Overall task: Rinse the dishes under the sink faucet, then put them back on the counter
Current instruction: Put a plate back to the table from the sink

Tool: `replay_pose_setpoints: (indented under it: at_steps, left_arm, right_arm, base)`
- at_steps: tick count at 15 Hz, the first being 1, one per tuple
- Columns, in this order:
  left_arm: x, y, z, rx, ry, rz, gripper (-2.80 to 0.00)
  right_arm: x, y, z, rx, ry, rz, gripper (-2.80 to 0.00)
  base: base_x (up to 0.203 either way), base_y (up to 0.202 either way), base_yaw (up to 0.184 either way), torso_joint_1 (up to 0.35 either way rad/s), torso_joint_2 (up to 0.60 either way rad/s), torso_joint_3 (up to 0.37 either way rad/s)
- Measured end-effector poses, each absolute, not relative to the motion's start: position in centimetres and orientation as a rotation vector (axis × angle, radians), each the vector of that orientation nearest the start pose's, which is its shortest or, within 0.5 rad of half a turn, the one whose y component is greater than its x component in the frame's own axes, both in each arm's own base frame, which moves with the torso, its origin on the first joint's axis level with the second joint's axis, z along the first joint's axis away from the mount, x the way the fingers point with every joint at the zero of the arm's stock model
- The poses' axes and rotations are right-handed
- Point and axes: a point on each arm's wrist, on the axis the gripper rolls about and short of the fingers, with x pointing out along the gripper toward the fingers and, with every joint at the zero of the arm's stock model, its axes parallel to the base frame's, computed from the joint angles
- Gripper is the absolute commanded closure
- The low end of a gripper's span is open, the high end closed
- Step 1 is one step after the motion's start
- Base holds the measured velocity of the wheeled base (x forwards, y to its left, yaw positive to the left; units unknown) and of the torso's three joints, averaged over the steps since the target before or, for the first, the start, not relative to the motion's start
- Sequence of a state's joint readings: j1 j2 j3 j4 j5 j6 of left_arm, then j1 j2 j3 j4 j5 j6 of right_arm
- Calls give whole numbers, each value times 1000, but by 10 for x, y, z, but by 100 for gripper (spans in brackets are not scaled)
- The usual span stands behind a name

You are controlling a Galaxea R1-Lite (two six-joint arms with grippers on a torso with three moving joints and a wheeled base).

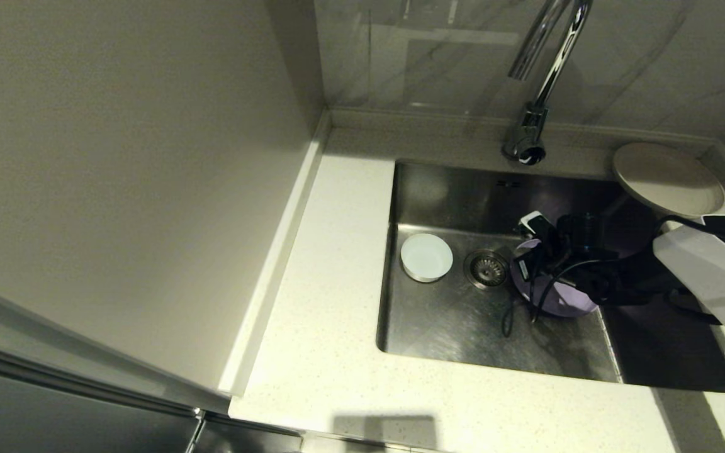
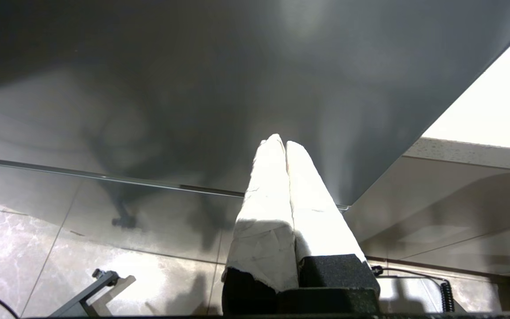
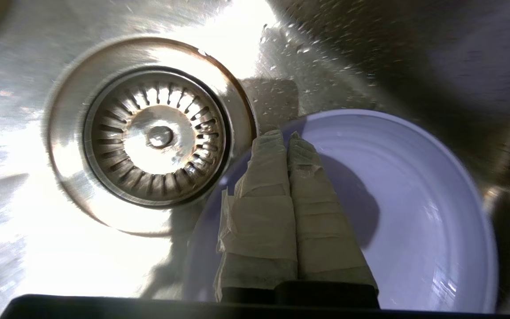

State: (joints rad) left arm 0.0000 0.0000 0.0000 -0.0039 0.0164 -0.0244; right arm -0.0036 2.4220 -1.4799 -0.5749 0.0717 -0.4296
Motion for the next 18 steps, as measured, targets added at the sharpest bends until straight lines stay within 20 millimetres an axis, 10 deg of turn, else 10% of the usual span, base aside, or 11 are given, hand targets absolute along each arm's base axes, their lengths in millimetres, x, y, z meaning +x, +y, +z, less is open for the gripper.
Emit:
replay_pose_setpoints:
  at_steps: [6, 7, 18]
  left_arm:
    - [-23, 0, 76, -24, -4, 16, 0]
    - [-23, 0, 76, -24, -4, 17, 0]
    - [-23, 0, 76, -24, -4, 16, 0]
  right_arm:
    - [461, 1, 86, -424, 352, 155, 0]
    - [459, 1, 85, -442, 357, 158, -280]
    - [466, 20, 59, -458, 405, 161, -280]
  base:
    - [0, 0, 0, 0, 0, 0]
    - [0, 0, 0, 0, 0, 0]
    - [0, 0, 0, 0, 0, 0]
